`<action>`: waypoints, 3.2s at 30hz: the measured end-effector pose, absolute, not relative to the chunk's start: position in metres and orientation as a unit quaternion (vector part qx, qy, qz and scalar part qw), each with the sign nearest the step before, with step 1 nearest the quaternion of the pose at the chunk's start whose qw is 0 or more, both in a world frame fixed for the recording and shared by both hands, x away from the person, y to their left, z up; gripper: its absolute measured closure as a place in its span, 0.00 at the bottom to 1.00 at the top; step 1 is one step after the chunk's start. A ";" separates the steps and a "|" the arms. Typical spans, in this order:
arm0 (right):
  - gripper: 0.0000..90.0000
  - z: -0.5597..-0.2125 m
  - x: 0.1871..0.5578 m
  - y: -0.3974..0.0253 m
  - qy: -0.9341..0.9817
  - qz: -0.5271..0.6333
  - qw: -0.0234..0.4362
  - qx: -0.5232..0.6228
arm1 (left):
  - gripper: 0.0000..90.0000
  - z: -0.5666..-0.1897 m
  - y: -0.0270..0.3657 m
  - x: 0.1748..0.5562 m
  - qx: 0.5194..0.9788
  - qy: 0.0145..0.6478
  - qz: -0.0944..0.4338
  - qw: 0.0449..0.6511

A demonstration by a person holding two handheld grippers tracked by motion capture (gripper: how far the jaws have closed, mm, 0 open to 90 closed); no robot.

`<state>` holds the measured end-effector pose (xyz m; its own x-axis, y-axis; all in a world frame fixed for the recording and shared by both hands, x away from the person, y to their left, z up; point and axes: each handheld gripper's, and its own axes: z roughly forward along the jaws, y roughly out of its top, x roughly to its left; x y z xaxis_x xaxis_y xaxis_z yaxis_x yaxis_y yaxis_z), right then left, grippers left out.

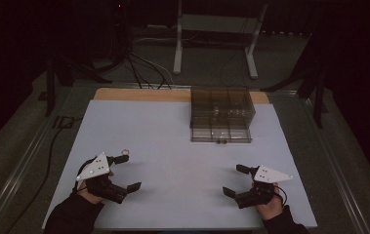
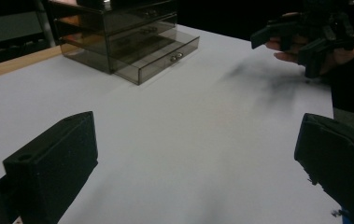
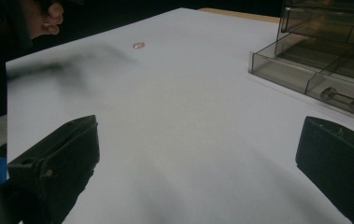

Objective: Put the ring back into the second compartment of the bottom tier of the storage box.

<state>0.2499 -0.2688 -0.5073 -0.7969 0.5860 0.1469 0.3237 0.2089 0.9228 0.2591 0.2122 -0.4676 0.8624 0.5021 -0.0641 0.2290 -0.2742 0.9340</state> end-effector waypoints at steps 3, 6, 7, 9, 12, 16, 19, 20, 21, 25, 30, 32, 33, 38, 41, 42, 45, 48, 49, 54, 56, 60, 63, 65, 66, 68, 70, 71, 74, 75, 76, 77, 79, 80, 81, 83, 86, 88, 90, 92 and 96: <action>0.00 -0.508 0.250 -0.269 0.769 0.554 0.117 0.295 | 0.01 -0.466 0.216 0.263 0.782 0.239 0.129 0.561; 0.00 -0.507 0.250 -0.269 0.766 0.557 0.117 0.298 | 0.01 -0.464 0.220 0.269 0.776 0.247 0.136 0.564; 0.00 -0.508 0.250 -0.269 0.768 0.556 0.116 0.298 | 0.01 -0.464 0.221 0.270 0.775 0.249 0.138 0.564; 0.00 -0.508 0.250 -0.270 0.768 0.555 0.117 0.298 | 0.01 -0.463 0.223 0.273 0.770 0.255 0.143 0.567; 0.00 -0.507 0.250 -0.270 0.766 0.557 0.117 0.299 | 0.01 -0.463 0.226 0.277 0.766 0.263 0.156 0.565; 0.00 -0.508 0.250 -0.271 0.766 0.556 0.115 0.301 | 0.01 -0.464 0.229 0.283 0.763 0.274 0.160 0.563; 0.00 -0.508 0.250 -0.271 0.767 0.556 0.116 0.299 | 0.01 -0.466 0.231 0.286 0.764 0.276 0.164 0.560; 0.00 -0.508 0.250 -0.271 0.766 0.556 0.116 0.300 | 0.01 -0.466 0.231 0.286 0.763 0.278 0.165 0.560; 0.00 -0.508 0.250 -0.271 0.766 0.557 0.115 0.301 | 0.01 -0.467 0.232 0.287 0.763 0.280 0.166 0.558; 0.00 -0.507 0.249 -0.271 0.766 0.557 0.115 0.299 | 0.01 -0.469 0.233 0.291 0.764 0.285 0.170 0.553; 0.00 -0.507 0.249 -0.272 0.764 0.558 0.116 0.301 | 0.01 -0.471 0.237 0.295 0.759 0.297 0.176 0.552; 0.00 -0.507 0.249 -0.272 0.764 0.559 0.116 0.302 | 0.01 -0.473 0.239 0.297 0.757 0.304 0.178 0.550; 0.00 -0.507 0.249 -0.272 0.764 0.559 0.116 0.302 | 0.01 -0.473 0.239 0.297 0.757 0.304 0.178 0.550; 0.00 -0.507 0.249 -0.272 0.765 0.558 0.117 0.301 | 0.01 -0.478 0.243 0.304 0.755 0.323 0.179 0.542; 0.00 -0.507 0.249 -0.272 0.766 0.557 0.116 0.301 | 0.01 -0.480 0.246 0.308 0.752 0.333 0.180 0.540; 0.00 -0.507 0.249 -0.272 0.766 0.557 0.116 0.301 | 0.01 -0.481 0.246 0.309 0.751 0.338 0.182 0.538; 0.00 -0.507 0.248 -0.273 0.764 0.558 0.117 0.302 | 0.01 -0.483 0.249 0.313 0.749 0.346 0.184 0.534; 0.00 -0.507 0.248 -0.273 0.766 0.557 0.116 0.301 | 0.01 -0.485 0.252 0.316 0.744 0.356 0.192 0.532; 0.00 -0.507 0.249 -0.273 0.765 0.557 0.116 0.301 | 0.01 -0.487 0.253 0.318 0.743 0.360 0.193 0.530; 0.00 -0.507 0.248 -0.273 0.765 0.556 0.116 0.303 | 0.01 -0.490 0.259 0.323 0.741 0.377 0.195 0.521; 0.00 -0.507 0.248 -0.273 0.764 0.557 0.116 0.304 | 0.01 -0.491 0.260 0.323 0.741 0.379 0.194 0.520; 0.00 -0.508 0.249 -0.273 0.765 0.557 0.113 0.304 | 0.01 -0.494 0.260 0.326 0.746 0.377 0.183 0.517; 0.00 -0.507 0.248 -0.273 0.765 0.557 0.114 0.304 | 0.01 -0.496 0.260 0.328 0.747 0.378 0.178 0.517; 0.00 -0.508 0.248 -0.273 0.765 0.556 0.115 0.304 | 0.01 -0.498 0.261 0.330 0.747 0.382 0.185 0.511; 0.00 -0.507 0.248 -0.273 0.764 0.556 0.114 0.305 | 0.01 -0.498 0.261 0.331 0.748 0.385 0.185 0.508; 0.00 -0.507 0.248 -0.273 0.764 0.557 0.115 0.305 | 0.01 -0.498 0.262 0.331 0.748 0.386 0.184 0.507; 0.00 -0.508 0.248 -0.273 0.765 0.555 0.114 0.305 | 0.01 -0.498 0.263 0.332 0.747 0.386 0.183 0.509; 0.00 -0.508 0.249 -0.273 0.765 0.556 0.113 0.305 | 0.01 -0.499 0.264 0.333 0.747 0.389 0.170 0.512; 0.00 -0.508 0.248 -0.273 0.765 0.556 0.114 0.305 | 0.01 -0.501 0.263 0.335 0.753 0.390 0.175 0.500; 0.00 -0.508 0.248 -0.273 0.765 0.556 0.114 0.305 | 0.01 -0.501 0.263 0.335 0.753 0.390 0.175 0.500; 0.00 -0.508 0.248 -0.273 0.766 0.555 0.113 0.304 | 0.01 -0.501 0.264 0.337 0.754 0.398 0.160 0.497; 0.00 -0.508 0.248 -0.273 0.765 0.555 0.114 0.305 | 0.03 -0.501 0.264 0.337 0.755 0.403 0.160 0.492; 0.00 -0.507 0.248 -0.273 0.764 0.556 0.115 0.306 | 0.04 -0.500 0.263 0.338 0.757 0.412 0.156 0.483; 0.00 -0.507 0.248 -0.273 0.764 0.556 0.114 0.306 | 0.04 -0.500 0.264 0.339 0.757 0.415 0.151 0.481; 0.00 -0.508 0.248 -0.273 0.765 0.556 0.113 0.305 | 0.05 -0.500 0.264 0.340 0.758 0.419 0.151 0.477; 0.00 -0.508 0.249 -0.273 0.765 0.555 0.113 0.306 | 0.05 -0.499 0.263 0.340 0.758 0.422 0.156 0.472; 0.00 -0.507 0.248 -0.273 0.766 0.555 0.114 0.305 | 0.15 -0.501 0.262 0.340 0.766 0.421 0.158 0.460; 0.00 -0.508 0.248 -0.273 0.767 0.554 0.112 0.304 | 0.19 -0.503 0.261 0.342 0.769 0.427 0.161 0.448; 0.00 -0.507 0.248 -0.273 0.765 0.556 0.111 0.306 | 0.25 -0.506 0.259 0.343 0.769 0.435 0.156 0.442; 0.00 -0.507 0.247 -0.273 0.766 0.555 0.112 0.305 | 0.30 -0.507 0.256 0.344 0.775 0.437 0.160 0.427; 0.00 -0.508 0.248 -0.273 0.765 0.555 0.111 0.306 | 0.44 -0.512 0.252 0.348 0.782 0.447 0.160 0.404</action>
<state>0.2479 -0.2729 -0.5076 -0.7880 0.5918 0.1699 0.3453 0.1963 0.9177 0.3475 0.2521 -0.5119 0.5489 0.8284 -0.1115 0.5701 -0.2735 0.7747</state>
